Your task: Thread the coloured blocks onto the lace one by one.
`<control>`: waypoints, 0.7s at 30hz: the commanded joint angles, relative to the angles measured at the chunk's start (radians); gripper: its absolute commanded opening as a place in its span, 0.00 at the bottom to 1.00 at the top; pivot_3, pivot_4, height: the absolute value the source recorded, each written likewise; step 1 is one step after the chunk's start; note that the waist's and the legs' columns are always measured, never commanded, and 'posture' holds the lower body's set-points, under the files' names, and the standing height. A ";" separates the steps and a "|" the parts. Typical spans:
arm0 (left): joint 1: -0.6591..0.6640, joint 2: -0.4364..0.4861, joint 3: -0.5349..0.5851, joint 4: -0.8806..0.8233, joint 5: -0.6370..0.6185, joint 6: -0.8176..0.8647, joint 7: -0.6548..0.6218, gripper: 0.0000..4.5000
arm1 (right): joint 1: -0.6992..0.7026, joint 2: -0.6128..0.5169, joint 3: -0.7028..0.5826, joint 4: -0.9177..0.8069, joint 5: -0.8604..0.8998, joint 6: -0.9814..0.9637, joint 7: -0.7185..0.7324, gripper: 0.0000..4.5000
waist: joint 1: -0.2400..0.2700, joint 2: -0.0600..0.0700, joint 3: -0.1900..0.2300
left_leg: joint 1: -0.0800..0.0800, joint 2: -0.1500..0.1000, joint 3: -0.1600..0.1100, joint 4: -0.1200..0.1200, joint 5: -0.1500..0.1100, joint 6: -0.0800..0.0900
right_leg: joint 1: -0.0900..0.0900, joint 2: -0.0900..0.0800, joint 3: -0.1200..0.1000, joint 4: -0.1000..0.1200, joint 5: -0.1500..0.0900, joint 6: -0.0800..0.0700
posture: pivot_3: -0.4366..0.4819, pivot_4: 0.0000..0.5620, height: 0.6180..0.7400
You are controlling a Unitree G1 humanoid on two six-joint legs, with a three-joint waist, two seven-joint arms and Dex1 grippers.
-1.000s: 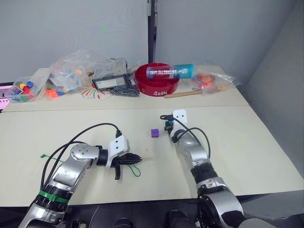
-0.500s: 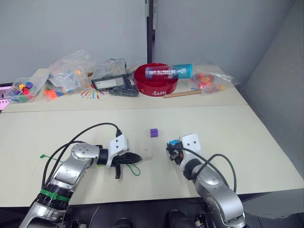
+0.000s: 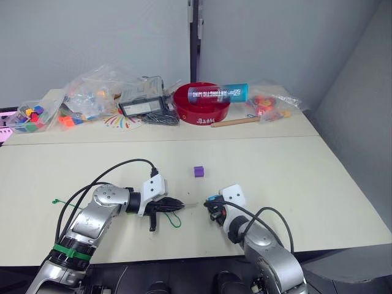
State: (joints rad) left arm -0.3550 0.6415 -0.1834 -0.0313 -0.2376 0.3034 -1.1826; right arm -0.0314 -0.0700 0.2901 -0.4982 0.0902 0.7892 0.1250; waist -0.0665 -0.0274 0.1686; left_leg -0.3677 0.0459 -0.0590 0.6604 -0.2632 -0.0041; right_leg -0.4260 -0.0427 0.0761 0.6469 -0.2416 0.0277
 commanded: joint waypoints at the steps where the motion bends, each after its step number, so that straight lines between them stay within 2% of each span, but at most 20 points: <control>1: -0.018 0.008 0.011 -0.032 -0.014 -0.008 -0.004 0.00 | 0.014 -0.005 -0.021 -0.009 0.027 -0.006 0.024 0.65 | 0.000 0.000 0.000 | 0.000 0.000 0.000 0.000 0.000 0.000 | 0.000 0.000 0.000 0.000 0.000 0.000 | 0.48 0.27 0.92; 5: -0.012 0.010 0.013 -0.036 -0.015 -0.005 -0.003 0.00 | -0.016 -0.053 -0.054 -0.084 0.063 -0.055 0.096 0.95 | 0.002 0.000 0.000 | 0.000 0.000 0.000 0.000 0.000 0.000 | 0.000 0.000 0.000 0.000 0.000 0.000 | 0.48 0.27 0.92; 6: -0.012 0.010 0.014 -0.036 -0.016 -0.004 -0.003 0.00 | -0.030 -0.074 -0.064 -0.099 0.073 -0.064 0.120 0.99 | 0.003 0.000 0.000 | -0.001 0.000 0.000 0.000 0.000 0.000 | 0.000 0.000 0.000 0.000 0.000 0.000 | 0.48 0.27 0.92; 10: -0.013 0.010 0.017 -0.036 -0.016 -0.002 0.003 0.00 | -0.100 -0.201 -0.117 -0.129 0.153 -0.097 0.285 0.99 | 0.004 0.000 0.000 | -0.001 0.000 0.000 0.000 0.000 0.000 | 0.000 0.000 0.000 -0.001 0.000 0.000 | 0.48 0.27 0.92; 14: -0.018 0.013 0.019 -0.038 -0.016 0.000 0.001 0.00 | -0.221 -0.433 -0.166 -0.076 0.366 -0.113 0.690 0.99 | 0.004 0.000 0.001 | -0.001 0.000 0.000 0.000 0.000 0.000 | 0.000 0.000 -0.001 -0.001 0.000 0.000 | 0.48 0.27 0.92; 15: -0.021 0.012 0.018 -0.036 -0.015 0.000 0.001 0.00 | -0.238 -0.467 -0.166 -0.057 0.392 -0.112 0.744 0.99 | 0.006 0.000 0.001 | -0.001 0.000 0.000 0.000 0.000 0.000 | 0.000 0.000 -0.001 -0.001 0.000 0.000 | 0.48 0.27 0.92; 17: -0.019 0.014 0.016 -0.054 -0.020 0.009 -0.001 0.00 | -0.317 -0.561 -0.131 0.062 0.380 -0.174 0.905 0.99 | 0.005 0.000 0.001 | 0.000 0.000 -0.001 0.000 0.000 0.000 | 0.001 0.000 -0.002 -0.002 0.000 0.000 | 0.48 0.27 0.92; 21: -0.007 0.018 0.017 -0.119 -0.040 0.054 0.005 0.00 | -0.441 -0.646 -0.029 0.298 0.263 -0.386 1.118 0.99 | 0.006 0.000 0.002 | 0.000 0.000 0.000 0.000 0.000 0.000 | 0.001 0.000 -0.001 -0.002 0.000 0.000 | 0.48 0.27 0.92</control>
State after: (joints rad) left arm -0.3541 0.6521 -0.1794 -0.0909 -0.2478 0.3394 -1.1809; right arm -0.4460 -0.7087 0.2356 -0.2576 0.3924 0.5006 1.1617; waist -0.0609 -0.0278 0.1704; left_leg -0.3683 0.0458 -0.0594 0.6609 -0.2633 -0.0038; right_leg -0.4248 -0.0428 0.0746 0.6444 -0.2413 0.0272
